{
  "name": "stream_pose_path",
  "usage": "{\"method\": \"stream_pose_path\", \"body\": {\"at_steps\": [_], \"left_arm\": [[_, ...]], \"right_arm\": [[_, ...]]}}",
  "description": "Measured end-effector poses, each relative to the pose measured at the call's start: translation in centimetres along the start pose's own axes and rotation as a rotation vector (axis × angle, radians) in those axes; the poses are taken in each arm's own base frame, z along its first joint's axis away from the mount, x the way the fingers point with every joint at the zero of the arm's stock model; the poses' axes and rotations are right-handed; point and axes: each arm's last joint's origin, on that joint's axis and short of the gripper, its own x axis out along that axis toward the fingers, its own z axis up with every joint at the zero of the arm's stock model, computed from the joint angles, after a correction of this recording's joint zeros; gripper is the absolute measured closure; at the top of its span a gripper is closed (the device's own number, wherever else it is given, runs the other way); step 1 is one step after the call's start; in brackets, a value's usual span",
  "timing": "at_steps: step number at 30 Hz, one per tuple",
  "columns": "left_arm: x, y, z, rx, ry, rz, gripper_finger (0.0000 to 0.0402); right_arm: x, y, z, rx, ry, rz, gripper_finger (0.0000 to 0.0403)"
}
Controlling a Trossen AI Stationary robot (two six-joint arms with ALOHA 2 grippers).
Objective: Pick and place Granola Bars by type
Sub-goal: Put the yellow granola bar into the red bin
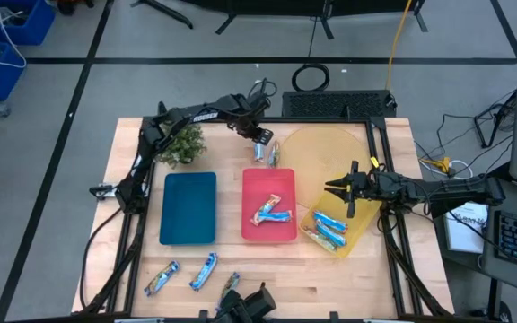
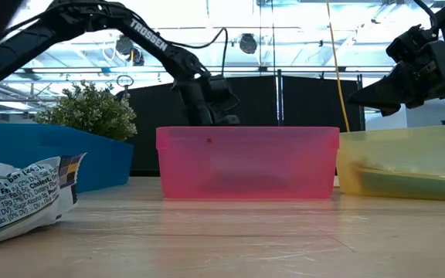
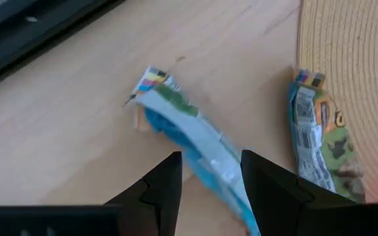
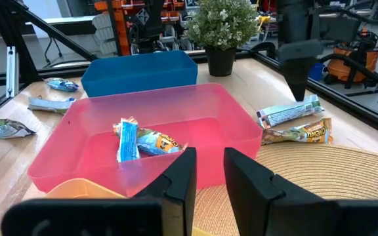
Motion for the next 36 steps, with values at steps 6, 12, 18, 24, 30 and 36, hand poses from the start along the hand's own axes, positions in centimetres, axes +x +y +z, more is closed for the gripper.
{"method": "stream_pose_path", "body": {"at_steps": [6, 12, 18, 24, 30, 36], "left_arm": [[1.7, 0.3, -0.2, -0.007, 0.034, -0.001, 0.0238], [2.2, 0.4, -0.3, 0.042, 0.050, -0.006, 0.0253], [1.9, 0.3, -0.5, 0.141, 0.064, 0.014, 0.0387], [-0.6, -1.5, -0.8, 0.241, 0.017, -0.013, 0.0398], [-7.5, -5.5, -2.4, 0.405, -0.112, -0.037, 0.0399], [-14.1, -11.5, -7.8, 0.714, -0.154, -0.154, 0.0400]], "right_arm": [[0.0, 0.0, 0.0, 0.010, 0.000, 0.007, 0.0330], [0.0, 0.1, 0.0, 0.010, 0.002, 0.026, 0.0330], [0.0, 0.1, 0.0, 0.009, 0.003, 0.026, 0.0330], [0.0, 0.1, -0.1, 0.014, 0.011, 0.025, 0.0330], [0.0, 0.1, -0.1, 0.015, 0.010, 0.024, 0.0330], [0.0, 0.1, -0.1, 0.014, 0.010, 0.024, 0.0330]]}}
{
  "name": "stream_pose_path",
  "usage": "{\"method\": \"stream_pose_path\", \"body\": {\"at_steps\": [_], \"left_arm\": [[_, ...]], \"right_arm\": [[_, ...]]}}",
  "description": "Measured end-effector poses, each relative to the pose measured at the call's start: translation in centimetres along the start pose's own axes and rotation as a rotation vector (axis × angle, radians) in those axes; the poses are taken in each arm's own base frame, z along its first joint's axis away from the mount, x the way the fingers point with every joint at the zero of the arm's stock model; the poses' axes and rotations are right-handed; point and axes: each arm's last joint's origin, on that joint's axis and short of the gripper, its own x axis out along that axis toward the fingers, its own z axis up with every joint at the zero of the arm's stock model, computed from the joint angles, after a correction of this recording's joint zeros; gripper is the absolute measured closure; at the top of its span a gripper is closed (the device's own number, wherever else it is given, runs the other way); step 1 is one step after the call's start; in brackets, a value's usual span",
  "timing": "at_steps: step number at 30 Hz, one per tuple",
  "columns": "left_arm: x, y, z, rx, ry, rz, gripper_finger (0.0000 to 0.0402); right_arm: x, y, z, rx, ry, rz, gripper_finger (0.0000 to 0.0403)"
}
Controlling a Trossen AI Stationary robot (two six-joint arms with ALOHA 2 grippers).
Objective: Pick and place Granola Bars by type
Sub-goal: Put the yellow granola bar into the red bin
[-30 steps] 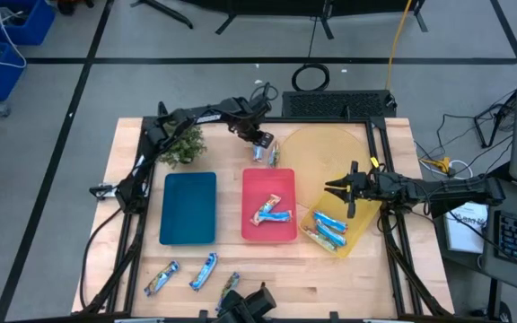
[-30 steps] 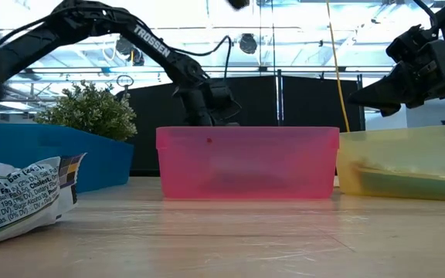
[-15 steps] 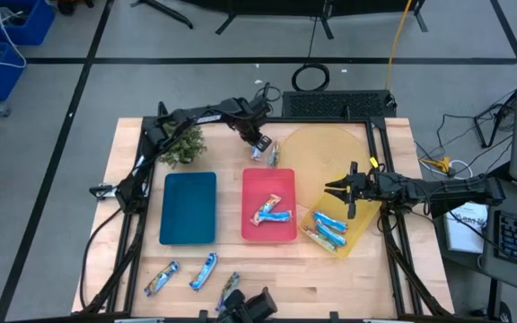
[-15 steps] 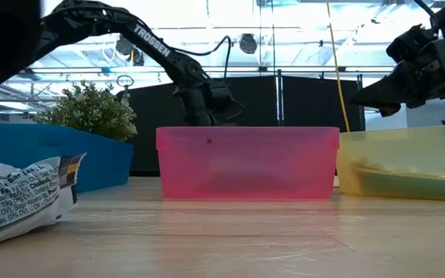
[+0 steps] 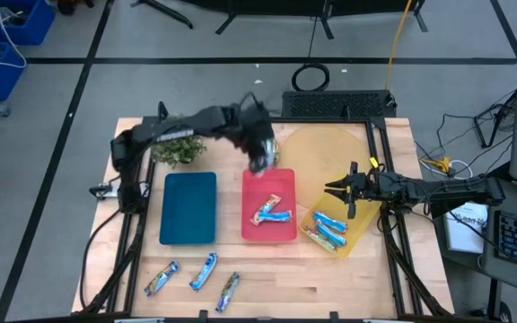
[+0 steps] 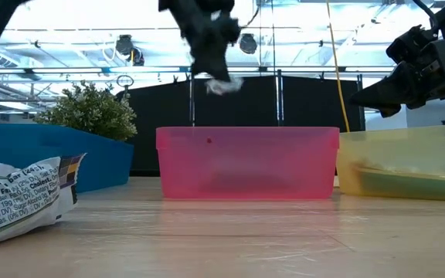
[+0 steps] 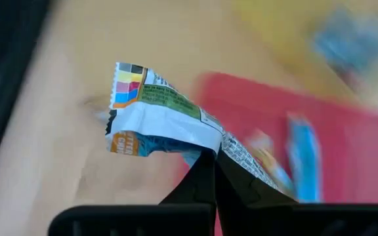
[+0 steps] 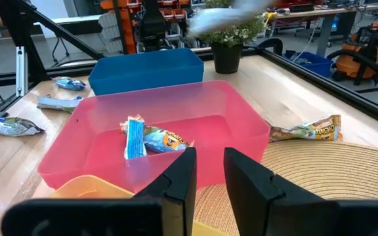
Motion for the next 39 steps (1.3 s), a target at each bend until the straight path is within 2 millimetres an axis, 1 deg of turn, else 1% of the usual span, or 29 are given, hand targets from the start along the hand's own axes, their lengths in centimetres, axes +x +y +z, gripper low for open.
{"method": "stream_pose_path", "body": {"at_steps": [3, 5, 8, 13, 16, 18, 20, 23, 25, 27, 29, 33, 39], "left_arm": [[-0.4, -4.0, -0.9, 0.346, 0.076, -0.058, 0.0400], [-0.3, -5.9, -1.6, 0.450, 0.125, -0.085, 0.0400], [1.0, -7.7, -1.9, 0.491, 0.158, -0.123, 0.0401], [4.3, -8.9, -2.2, 0.506, 0.199, -0.165, 0.0401], [6.9, -8.4, -2.6, 0.499, 0.257, -0.166, 0.0401], [8.8, -7.5, -2.9, 0.479, 0.292, -0.157, 0.0401], [10.2, -6.6, -3.1, 0.471, 0.314, -0.134, 0.0401], [11.5, -5.7, -3.2, 0.478, 0.334, -0.083, 0.0401], [12.2, -5.1, -3.4, 0.466, 0.350, -0.083, 0.0401], [12.4, -4.4, -3.5, 0.404, 0.359, -0.107, 0.0398], [12.3, -4.1, -3.4, 0.335, 0.350, -0.136, 0.0386], [12.0, -4.3, -3.3, 0.323, 0.338, -0.167, 0.0349], [11.9, -4.4, -3.2, 0.313, 0.340, -0.094, 0.0309]], "right_arm": [[0.0, 0.0, 0.0, -0.001, 0.000, 0.000, 0.0330], [0.0, 0.0, 0.0, -0.001, 0.000, 0.000, 0.0330], [0.0, 0.0, 0.0, 0.001, 0.000, 0.000, 0.0330], [0.0, 0.0, 0.1, 0.004, -0.008, 0.001, 0.0330], [0.0, 0.0, 0.1, 0.010, -0.007, 0.002, 0.0330], [0.0, 0.0, 0.1, 0.010, -0.008, 0.003, 0.0330], [0.0, 0.0, 0.1, 0.010, -0.008, 0.003, 0.0330], [0.0, 0.0, 0.1, 0.010, -0.007, 0.004, 0.0330], [0.0, 0.0, 0.1, 0.010, -0.007, 0.006, 0.0330], [0.0, 0.0, 0.1, 0.010, -0.006, 0.007, 0.0330], [0.0, 0.0, 0.1, 0.010, -0.006, 0.007, 0.0330], [0.0, 0.0, 0.1, 0.004, -0.006, 0.007, 0.0330], [0.0, 0.0, 0.1, 0.003, -0.006, 0.007, 0.0330]]}}
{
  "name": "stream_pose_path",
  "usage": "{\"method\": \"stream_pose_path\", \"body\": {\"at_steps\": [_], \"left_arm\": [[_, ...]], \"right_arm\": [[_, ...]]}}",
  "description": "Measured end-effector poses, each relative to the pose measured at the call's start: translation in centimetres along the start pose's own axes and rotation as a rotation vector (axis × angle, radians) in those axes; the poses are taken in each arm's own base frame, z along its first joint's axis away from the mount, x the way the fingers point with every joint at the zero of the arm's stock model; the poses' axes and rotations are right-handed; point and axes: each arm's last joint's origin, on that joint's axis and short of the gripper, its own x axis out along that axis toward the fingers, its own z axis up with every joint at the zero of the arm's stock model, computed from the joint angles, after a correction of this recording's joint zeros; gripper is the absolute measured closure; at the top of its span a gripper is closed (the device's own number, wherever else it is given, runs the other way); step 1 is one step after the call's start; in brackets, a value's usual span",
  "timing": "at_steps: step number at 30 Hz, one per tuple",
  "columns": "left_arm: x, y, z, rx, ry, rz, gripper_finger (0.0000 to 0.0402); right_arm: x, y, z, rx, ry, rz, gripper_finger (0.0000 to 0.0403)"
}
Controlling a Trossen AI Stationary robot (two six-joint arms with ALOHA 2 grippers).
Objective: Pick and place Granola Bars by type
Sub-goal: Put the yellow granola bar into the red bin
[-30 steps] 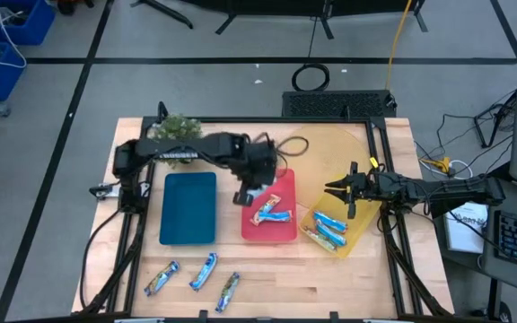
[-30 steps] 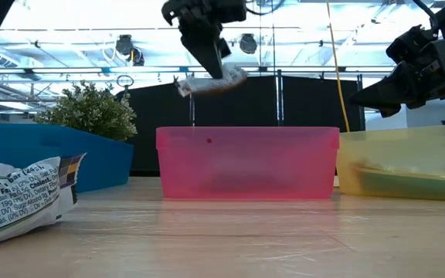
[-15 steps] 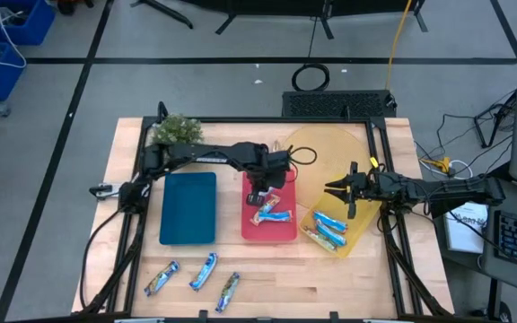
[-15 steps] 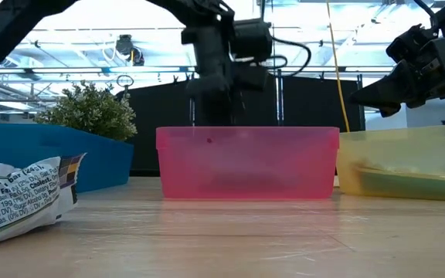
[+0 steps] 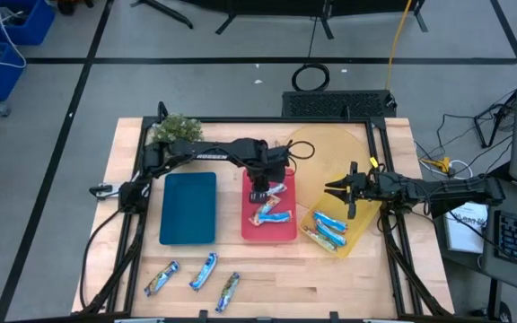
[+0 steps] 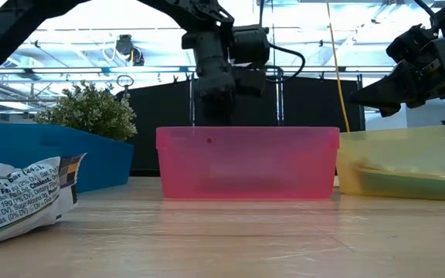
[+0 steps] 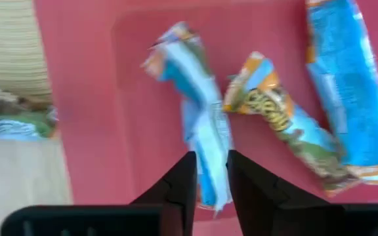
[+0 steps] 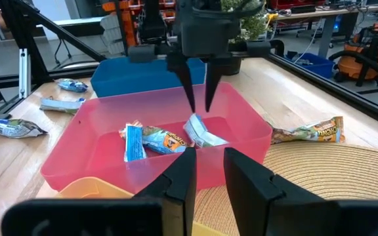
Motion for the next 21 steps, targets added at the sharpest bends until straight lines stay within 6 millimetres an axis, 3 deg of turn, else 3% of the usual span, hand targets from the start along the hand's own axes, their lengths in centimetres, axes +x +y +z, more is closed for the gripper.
{"method": "stream_pose_path", "body": {"at_steps": [6, 10, 13, 16, 18, 21], "left_arm": [[-2.5, 0.7, 0.2, 0.036, -0.074, 0.024, 0.0295], [-5.0, 2.7, 0.6, 0.011, -0.234, 0.072, 0.0294], [-7.3, 5.5, 0.5, -0.177, -0.420, 0.024, 0.0293], [-8.7, 9.4, -0.4, -0.477, -0.547, -0.079, 0.0293], [-8.8, 11.7, -1.7, -0.683, -0.542, -0.097, 0.0293], [-8.7, 14.5, -3.7, -0.828, -0.512, -0.057, 0.0293]], "right_arm": [[0.0, 0.0, 0.0, 0.000, 0.000, 0.000, 0.0330], [0.0, 0.0, 0.0, 0.000, 0.000, 0.000, 0.0330], [0.0, 0.0, 0.0, 0.000, 0.000, 0.000, 0.0330], [0.0, 0.0, 0.0, -0.001, 0.003, 0.006, 0.0330], [0.0, 0.1, 0.0, -0.001, 0.004, 0.017, 0.0330], [0.0, 0.1, 0.0, -0.001, 0.004, 0.018, 0.0330]]}}
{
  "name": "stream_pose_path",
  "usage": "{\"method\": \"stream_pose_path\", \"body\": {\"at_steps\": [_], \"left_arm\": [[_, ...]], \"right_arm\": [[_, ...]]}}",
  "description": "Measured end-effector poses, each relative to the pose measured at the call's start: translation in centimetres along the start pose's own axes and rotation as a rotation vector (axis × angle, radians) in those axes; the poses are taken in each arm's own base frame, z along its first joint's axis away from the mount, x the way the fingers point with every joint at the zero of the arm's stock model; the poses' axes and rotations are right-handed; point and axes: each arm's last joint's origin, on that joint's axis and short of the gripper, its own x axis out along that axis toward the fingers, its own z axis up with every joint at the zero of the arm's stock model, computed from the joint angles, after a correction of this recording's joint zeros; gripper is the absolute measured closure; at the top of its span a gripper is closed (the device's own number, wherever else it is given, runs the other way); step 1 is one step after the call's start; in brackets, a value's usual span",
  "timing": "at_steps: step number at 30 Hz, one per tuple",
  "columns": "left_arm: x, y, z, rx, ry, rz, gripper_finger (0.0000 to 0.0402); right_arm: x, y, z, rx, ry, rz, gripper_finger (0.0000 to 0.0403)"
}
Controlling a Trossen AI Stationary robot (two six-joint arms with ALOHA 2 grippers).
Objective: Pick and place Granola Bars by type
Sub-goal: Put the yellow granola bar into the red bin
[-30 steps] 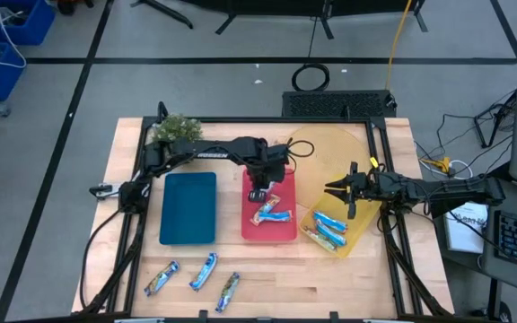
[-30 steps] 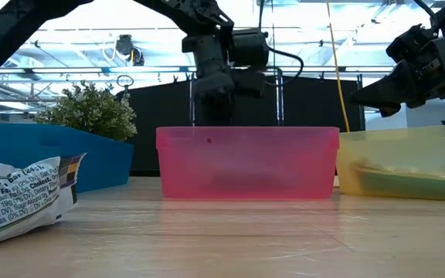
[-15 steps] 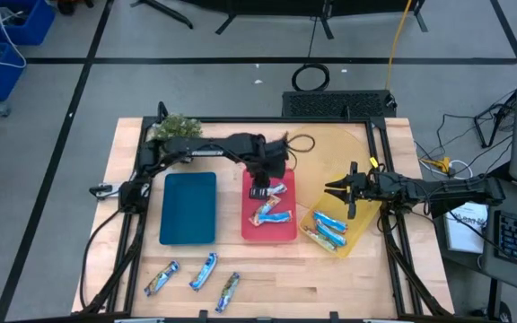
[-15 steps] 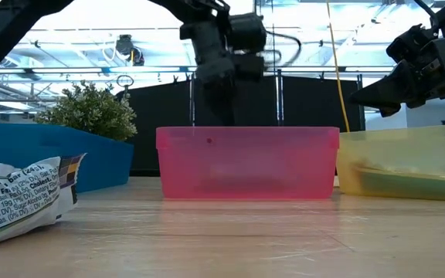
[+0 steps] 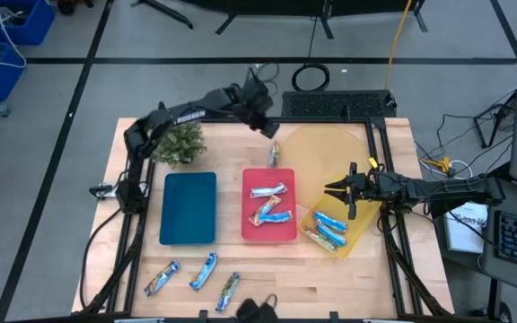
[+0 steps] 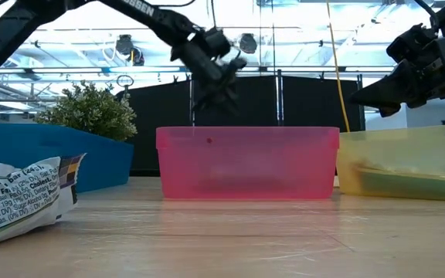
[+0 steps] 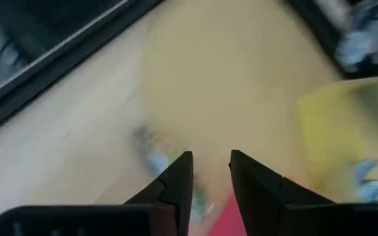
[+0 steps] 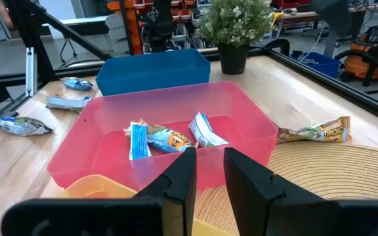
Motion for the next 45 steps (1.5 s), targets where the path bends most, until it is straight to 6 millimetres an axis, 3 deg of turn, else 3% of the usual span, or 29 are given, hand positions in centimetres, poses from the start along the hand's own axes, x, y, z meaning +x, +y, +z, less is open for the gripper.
{"method": "stream_pose_path", "body": {"at_steps": [3, 8, 15, 21, 26, 33, 45], "left_arm": [[0.3, 1.5, -0.2, -0.023, 0.053, 0.027, 0.0293], [2.3, 0.2, -1.0, 0.102, 0.070, 0.043, 0.0284], [4.1, -0.6, -1.7, 0.150, 0.069, 0.108, 0.0209], [4.4, 1.0, -1.5, 0.007, 0.080, 0.120, 0.0166], [5.9, 3.0, -2.0, -0.069, 0.127, 0.173, 0.0163], [8.7, 3.3, -3.1, -0.061, 0.157, 0.194, 0.0163], [8.8, 2.8, -3.2, -0.062, 0.149, 0.212, 0.0163]], "right_arm": [[0.0, 0.0, 0.0, 0.000, 0.004, 0.000, 0.0330], [0.0, 0.0, 0.0, -0.010, 0.002, -0.001, 0.0330], [0.1, 0.0, 0.0, -0.014, 0.001, -0.001, 0.0330], [0.1, 0.0, 0.0, -0.018, -0.002, -0.002, 0.0330], [0.1, 0.0, 0.1, -0.018, -0.005, -0.002, 0.0330], [0.1, 0.0, 0.1, -0.018, -0.007, -0.001, 0.0330], [0.1, 0.0, 0.1, -0.018, -0.007, -0.001, 0.0330]]}}
